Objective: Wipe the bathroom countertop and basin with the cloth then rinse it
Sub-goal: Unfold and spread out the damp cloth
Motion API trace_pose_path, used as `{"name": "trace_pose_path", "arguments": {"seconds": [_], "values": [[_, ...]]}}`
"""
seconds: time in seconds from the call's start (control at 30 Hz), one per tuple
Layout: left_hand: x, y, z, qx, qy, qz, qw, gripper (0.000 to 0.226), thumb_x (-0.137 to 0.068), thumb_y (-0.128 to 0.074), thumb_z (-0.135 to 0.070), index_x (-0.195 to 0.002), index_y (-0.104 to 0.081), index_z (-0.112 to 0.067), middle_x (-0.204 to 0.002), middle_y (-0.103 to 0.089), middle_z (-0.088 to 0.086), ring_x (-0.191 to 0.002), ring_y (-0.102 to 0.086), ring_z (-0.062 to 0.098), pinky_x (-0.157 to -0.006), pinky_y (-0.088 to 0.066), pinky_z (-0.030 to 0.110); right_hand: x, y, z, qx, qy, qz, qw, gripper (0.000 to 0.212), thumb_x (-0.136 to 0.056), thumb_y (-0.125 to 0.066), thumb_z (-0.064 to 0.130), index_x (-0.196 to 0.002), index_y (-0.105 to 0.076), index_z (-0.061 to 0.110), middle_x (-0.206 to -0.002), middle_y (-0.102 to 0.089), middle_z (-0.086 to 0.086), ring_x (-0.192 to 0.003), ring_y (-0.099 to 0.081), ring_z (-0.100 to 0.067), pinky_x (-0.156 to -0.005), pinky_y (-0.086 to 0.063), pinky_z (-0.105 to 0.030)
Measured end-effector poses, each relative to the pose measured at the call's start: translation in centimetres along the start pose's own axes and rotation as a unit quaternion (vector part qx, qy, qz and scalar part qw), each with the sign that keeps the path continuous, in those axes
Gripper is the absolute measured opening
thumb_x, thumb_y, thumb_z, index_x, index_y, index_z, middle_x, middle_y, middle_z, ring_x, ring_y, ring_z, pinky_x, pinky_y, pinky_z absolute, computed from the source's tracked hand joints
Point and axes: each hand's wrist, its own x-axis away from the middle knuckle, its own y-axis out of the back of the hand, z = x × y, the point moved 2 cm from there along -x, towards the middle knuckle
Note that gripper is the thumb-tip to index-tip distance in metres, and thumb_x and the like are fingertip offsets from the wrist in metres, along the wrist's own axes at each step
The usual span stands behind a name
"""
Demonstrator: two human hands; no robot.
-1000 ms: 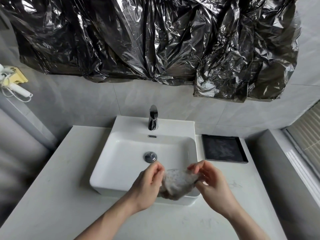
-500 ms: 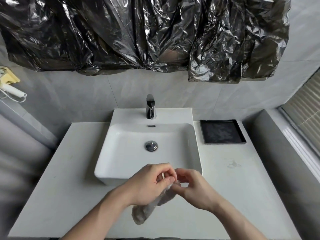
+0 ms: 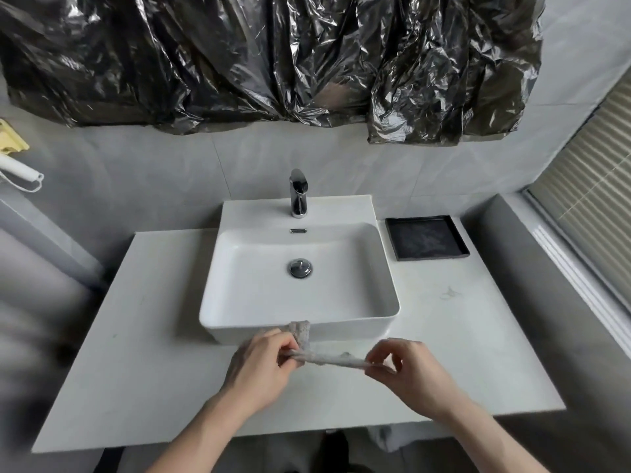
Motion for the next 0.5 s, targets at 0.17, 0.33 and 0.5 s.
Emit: {"name": "trace_pose_path", "arguments": {"seconds": [0.17, 0.33, 0.5], "values": [[3.3, -2.6, 2.7, 0.022, 0.038, 0.045, 0.998, 0.035, -0.075, -0.075, -0.054, -0.077, -0.054, -0.026, -0.076, -0.06, -0.017, -0.074, -0.054, 0.002, -0.063, -0.041, 0.021, 2.6, -3.2, -3.2, 0.107, -0.011, 0.025, 0.994, 0.006, -0.091, -0.067, 0.028, -0.086, -0.068, 0.031, -0.083, -0.065, 0.019, -0.087, -0.054, -0.003, -0.073, -0.038, -0.012], [4.6, -4.0, 4.5, 0.006, 0.033, 0.089, 0.995, 0.016, -0.087, -0.067, -0.045, -0.083, -0.058, -0.032, -0.089, -0.062, -0.018, -0.087, -0.057, 0.007, -0.079, -0.051, 0.03, 3.5, -5.3, -5.4, 0.093, -0.037, 0.017, 0.995, 0.006, -0.094, -0.064, 0.027, -0.088, -0.064, 0.027, -0.088, -0.065, 0.015, -0.088, -0.058, -0.007, -0.075, -0.044, -0.017], [3.7, -2.0, 4.8, -0.019, -0.003, 0.012, 1.0, 0.003, -0.093, -0.062, -0.036, -0.093, -0.061, -0.033, -0.096, -0.063, -0.021, -0.097, -0.054, 0.008, -0.081, -0.046, 0.028, 2.0, -4.6, -5.2, 0.051, -0.021, -0.045, 0.997, 0.013, -0.09, -0.071, 0.024, -0.082, -0.064, 0.03, -0.082, -0.064, 0.014, -0.078, -0.062, -0.006, -0.073, -0.054, -0.033]]}}
